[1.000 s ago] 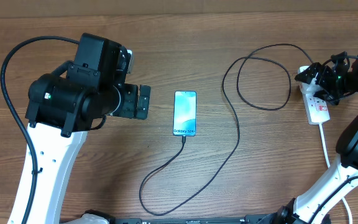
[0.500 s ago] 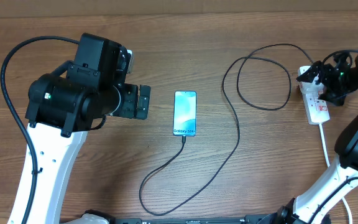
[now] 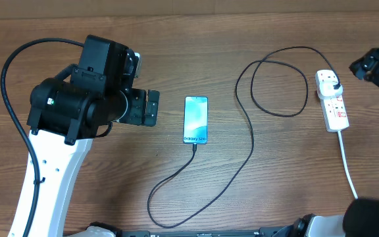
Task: Plug charger to phone and switch on socket
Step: 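Lift the right gripper up away from the power strip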
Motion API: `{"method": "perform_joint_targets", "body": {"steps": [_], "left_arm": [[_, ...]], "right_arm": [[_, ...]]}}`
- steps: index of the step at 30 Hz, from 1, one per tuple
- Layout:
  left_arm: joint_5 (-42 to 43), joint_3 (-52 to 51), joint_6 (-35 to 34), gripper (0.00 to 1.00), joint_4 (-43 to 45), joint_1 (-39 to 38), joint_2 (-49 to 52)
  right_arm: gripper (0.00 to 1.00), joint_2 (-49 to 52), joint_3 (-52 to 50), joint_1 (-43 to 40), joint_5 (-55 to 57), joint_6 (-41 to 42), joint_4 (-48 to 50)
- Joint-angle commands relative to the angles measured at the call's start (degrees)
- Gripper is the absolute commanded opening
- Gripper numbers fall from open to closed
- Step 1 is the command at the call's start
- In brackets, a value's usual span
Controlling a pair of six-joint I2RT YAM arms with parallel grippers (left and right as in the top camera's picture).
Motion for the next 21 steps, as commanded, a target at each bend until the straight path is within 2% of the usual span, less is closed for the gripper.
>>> {"method": "perform_joint_targets", "body": {"steps": [1, 21], "left_arm": [[-0.6, 0.6, 1.0, 0.99, 0.1, -0.4, 0.3], [-0.6, 0.6, 1.0, 0.99, 0.1, -0.4, 0.3]], "right_arm": [[1.0, -2.3, 1.1, 0.3, 1.3, 0.6, -0.7], [1.0, -2.3, 0.9, 0.3, 1.4, 0.6, -2.2]]}}
